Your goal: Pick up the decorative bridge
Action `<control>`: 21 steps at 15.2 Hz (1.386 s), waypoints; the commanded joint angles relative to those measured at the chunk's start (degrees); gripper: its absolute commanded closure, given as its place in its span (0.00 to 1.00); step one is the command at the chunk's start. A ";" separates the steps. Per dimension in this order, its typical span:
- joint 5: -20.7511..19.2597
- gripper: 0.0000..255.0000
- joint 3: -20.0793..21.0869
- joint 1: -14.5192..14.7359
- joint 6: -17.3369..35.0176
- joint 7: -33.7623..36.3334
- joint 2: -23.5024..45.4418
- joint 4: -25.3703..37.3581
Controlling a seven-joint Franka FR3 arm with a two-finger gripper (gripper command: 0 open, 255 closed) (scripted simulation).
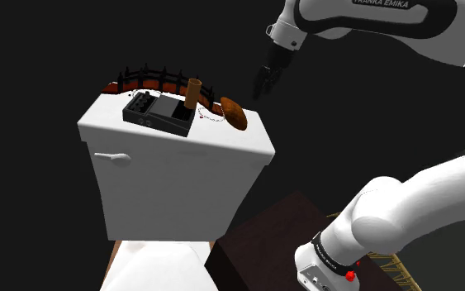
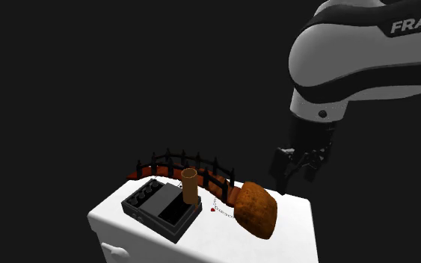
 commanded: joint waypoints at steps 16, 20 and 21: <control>9.40 0.00 4.52 8.22 1.28 -19.10 26.45 28.95; 10.66 0.00 6.44 9.78 -0.49 -22.60 32.37 37.48; 10.89 0.00 6.97 10.18 -1.04 -23.39 33.88 39.75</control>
